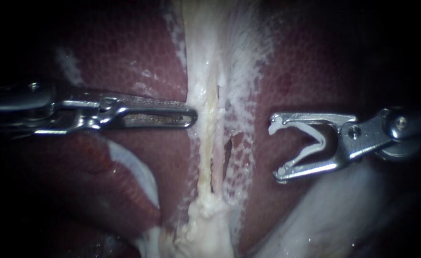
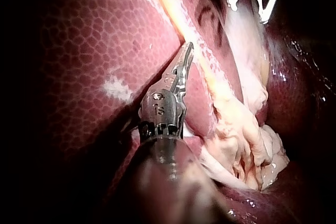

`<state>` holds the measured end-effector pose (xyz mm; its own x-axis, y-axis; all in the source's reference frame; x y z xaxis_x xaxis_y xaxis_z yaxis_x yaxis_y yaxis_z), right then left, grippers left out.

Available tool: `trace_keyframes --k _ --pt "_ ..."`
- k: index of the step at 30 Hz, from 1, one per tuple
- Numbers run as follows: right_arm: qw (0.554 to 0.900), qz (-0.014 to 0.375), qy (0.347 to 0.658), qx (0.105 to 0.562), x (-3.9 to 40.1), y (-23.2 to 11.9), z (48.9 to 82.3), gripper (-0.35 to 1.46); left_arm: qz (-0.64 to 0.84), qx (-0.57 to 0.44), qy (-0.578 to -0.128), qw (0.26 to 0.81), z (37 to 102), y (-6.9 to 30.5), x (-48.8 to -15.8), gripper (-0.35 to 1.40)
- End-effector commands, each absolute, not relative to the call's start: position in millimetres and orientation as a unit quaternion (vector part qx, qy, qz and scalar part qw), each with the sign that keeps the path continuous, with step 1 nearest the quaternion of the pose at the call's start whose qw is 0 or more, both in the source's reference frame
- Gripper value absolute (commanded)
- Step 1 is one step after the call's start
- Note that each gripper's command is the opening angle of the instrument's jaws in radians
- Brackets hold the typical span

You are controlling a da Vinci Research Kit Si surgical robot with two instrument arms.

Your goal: Clipping first clip left tube

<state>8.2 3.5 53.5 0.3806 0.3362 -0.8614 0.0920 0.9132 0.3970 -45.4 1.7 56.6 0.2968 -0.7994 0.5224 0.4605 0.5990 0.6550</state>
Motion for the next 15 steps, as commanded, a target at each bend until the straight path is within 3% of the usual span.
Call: trace_keyframes --k 1,15 --pt "0.808 0.075 0.552 0.194 8.2 3.5 53.5 0.6 -0.403 0.195 -0.435 0.781 56.6 1.7 -45.4 -0.35" --pt "0.806 0.071 0.553 0.2 8.4 3.4 53.6 0.6 -0.398 0.199 -0.438 0.781 53.3 1.7 -44.1 -0.35"
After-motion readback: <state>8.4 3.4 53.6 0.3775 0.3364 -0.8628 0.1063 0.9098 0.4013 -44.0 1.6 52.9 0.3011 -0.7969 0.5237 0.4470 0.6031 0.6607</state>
